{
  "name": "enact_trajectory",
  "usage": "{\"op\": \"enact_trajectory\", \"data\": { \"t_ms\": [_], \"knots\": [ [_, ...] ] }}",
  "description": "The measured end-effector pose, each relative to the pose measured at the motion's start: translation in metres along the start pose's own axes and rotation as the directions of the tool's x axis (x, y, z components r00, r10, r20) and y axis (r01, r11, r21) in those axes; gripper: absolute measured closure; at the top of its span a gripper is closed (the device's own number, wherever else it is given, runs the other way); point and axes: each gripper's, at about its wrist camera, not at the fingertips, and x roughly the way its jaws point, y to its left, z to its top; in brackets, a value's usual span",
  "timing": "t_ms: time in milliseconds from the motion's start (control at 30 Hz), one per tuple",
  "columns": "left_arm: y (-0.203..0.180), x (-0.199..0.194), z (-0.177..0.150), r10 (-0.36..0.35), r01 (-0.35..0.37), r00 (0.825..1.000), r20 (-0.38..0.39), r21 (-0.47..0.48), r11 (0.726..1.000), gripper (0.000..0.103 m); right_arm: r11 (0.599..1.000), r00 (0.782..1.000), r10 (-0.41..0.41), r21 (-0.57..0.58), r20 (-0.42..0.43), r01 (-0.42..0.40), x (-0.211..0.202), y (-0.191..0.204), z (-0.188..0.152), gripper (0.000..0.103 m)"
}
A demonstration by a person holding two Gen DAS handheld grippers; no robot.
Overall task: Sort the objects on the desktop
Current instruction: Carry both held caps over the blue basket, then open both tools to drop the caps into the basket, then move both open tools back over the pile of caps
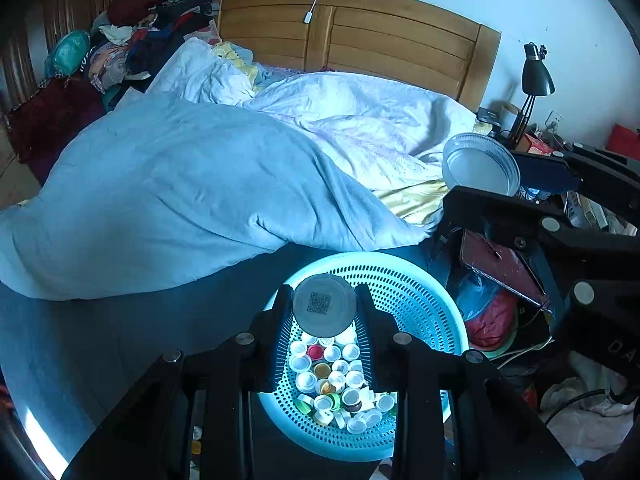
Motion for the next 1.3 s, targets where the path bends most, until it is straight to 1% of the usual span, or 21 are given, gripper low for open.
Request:
{"op": "enact_trajectory", "data": {
  "t_ms": [400, 433, 467, 500, 533, 567, 700, 800, 933, 1000, 1067, 1133, 1167, 1233, 1300],
  "knots": [
    [-0.007, -0.001, -0.007, 0.025, -0.025, 1.0, -0.002, -0.016, 1.0, 0.077, 1.0, 1.0, 0.024, 0.005, -0.005, -0.024, 0.0, -0.004, -0.008, 0.058],
    [-0.007, 0.0, -0.007, 0.02, -0.02, 1.0, -0.004, -0.018, 1.0, 0.077, 1.0, 1.0, 0.022, 0.007, -0.001, -0.022, 0.0, -0.004, -0.008, 0.055],
    [-0.008, 0.001, -0.008, 0.024, -0.024, 1.0, -0.007, -0.016, 1.0, 0.072, 1.0, 1.0, 0.019, 0.009, 0.003, -0.019, -0.001, -0.005, -0.009, 0.05],
    [-0.009, 0.001, -0.009, 0.031, -0.031, 1.0, -0.007, -0.015, 0.999, 0.066, 1.0, 1.0, 0.016, 0.01, 0.009, -0.016, -0.001, -0.006, -0.009, 0.039],
    [-0.009, 0.002, -0.009, 0.031, -0.031, 1.0, -0.004, -0.017, 0.999, 0.052, 1.0, 1.0, 0.005, 0.014, 0.014, -0.005, -0.002, -0.006, -0.01, 0.033],
    [-0.009, 0.001, -0.011, 0.031, -0.031, 1.0, 0.002, -0.021, 0.999, 0.047, 1.0, 1.0, 0.003, 0.015, 0.015, -0.004, -0.003, -0.007, -0.01, 0.033],
    [-0.008, 0.0, -0.014, 0.04, -0.039, 0.999, 0.009, -0.03, 0.999, 0.047, 1.0, 1.0, 0.0, 0.023, 0.01, 0.0, -0.002, -0.009, -0.009, 0.033],
    [0.001, -0.001, -0.017, 0.045, -0.045, 0.999, 0.013, -0.053, 0.998, 0.047, 1.0, 1.0, 0.009, 0.015, 0.008, -0.01, 0.0, -0.004, -0.007, 0.033],
    [0.021, -0.003, -0.033, 0.072, -0.071, 0.997, 0.005, -0.101, 0.992, 0.047, 0.999, 0.999, 0.044, -0.027, -0.003, -0.044, 0.006, 0.014, -0.004, 0.03],
    [0.039, -0.004, -0.049, 0.087, -0.087, 0.996, -0.005, -0.143, 0.986, 0.047, 0.995, 0.996, 0.087, -0.057, -0.015, -0.087, 0.012, 0.031, -0.002, 0.028],
    [0.061, -0.005, -0.07, 0.111, -0.113, 0.994, -0.021, -0.196, 0.974, 0.047, 0.988, 0.992, 0.124, -0.095, -0.032, -0.126, 0.02, 0.049, -0.001, 0.028],
    [0.088, -0.007, -0.099, 0.151, -0.157, 0.988, -0.046, -0.262, 0.952, 0.047, 0.973, 0.984, 0.168, -0.147, -0.06, -0.175, 0.03, 0.074, 0.0, 0.027],
    [0.103, -0.007, -0.118, 0.174, -0.185, 0.983, -0.062, -0.299, 0.936, 0.047, 0.963, 0.978, 0.194, -0.174, -0.079, -0.205, 0.036, 0.088, -0.001, 0.027],
    [0.137, -0.01, -0.162, 0.216, -0.238, 0.971, -0.1, -0.38, 0.894, 0.047, 0.94, 0.964, 0.242, -0.217, -0.111, -0.261, 0.045, 0.115, -0.003, 0.027],
    [0.17, -0.015, -0.213, 0.262, -0.302, 0.953, -0.15, -0.471, 0.829, 0.047, 0.909, 0.94, 0.3, -0.252, -0.161, -0.333, 0.057, 0.149, -0.003, 0.027]
  ]
}}
